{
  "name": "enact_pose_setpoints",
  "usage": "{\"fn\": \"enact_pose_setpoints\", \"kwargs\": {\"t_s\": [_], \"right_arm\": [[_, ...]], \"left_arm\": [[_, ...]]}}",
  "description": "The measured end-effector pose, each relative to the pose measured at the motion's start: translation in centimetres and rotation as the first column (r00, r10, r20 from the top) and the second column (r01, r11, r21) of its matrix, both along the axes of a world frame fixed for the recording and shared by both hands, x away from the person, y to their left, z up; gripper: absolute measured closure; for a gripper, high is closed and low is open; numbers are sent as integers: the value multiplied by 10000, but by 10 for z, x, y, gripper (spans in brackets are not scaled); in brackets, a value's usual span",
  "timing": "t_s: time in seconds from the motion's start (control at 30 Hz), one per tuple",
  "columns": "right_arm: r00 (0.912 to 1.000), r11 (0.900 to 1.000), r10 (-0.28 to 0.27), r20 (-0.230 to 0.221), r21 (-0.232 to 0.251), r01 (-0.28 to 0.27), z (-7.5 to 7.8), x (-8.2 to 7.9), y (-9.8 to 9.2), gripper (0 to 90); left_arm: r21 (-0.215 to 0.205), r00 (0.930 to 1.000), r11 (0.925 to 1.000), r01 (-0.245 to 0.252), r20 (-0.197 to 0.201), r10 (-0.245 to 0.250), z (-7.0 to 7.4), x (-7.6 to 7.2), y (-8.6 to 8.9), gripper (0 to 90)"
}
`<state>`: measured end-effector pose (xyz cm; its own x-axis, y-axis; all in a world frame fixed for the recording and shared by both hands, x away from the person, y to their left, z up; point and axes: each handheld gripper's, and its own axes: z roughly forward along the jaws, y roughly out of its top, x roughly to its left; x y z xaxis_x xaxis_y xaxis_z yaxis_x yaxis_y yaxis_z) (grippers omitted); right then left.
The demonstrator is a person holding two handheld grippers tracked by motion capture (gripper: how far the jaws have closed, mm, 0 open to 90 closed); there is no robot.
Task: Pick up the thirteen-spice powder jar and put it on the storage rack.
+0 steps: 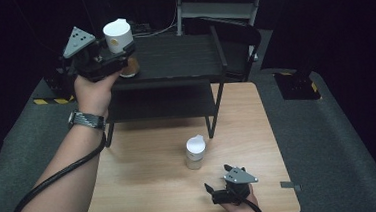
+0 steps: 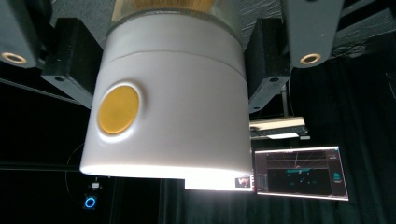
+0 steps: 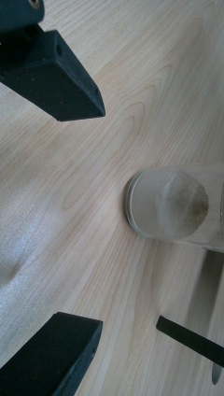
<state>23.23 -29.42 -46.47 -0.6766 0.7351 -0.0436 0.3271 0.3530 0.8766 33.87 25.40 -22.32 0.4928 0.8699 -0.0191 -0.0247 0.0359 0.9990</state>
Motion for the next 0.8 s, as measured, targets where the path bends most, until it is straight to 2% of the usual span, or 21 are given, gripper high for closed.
{"fn": "enact_pose_setpoints", "kwargs": {"t_s": [0.8], "right_arm": [[10000,10000,-4,60,41,4,-1,-1,0,7]], "left_arm": [[155,9999,9999,56,-102,-54,1,5,-1,299]]}}
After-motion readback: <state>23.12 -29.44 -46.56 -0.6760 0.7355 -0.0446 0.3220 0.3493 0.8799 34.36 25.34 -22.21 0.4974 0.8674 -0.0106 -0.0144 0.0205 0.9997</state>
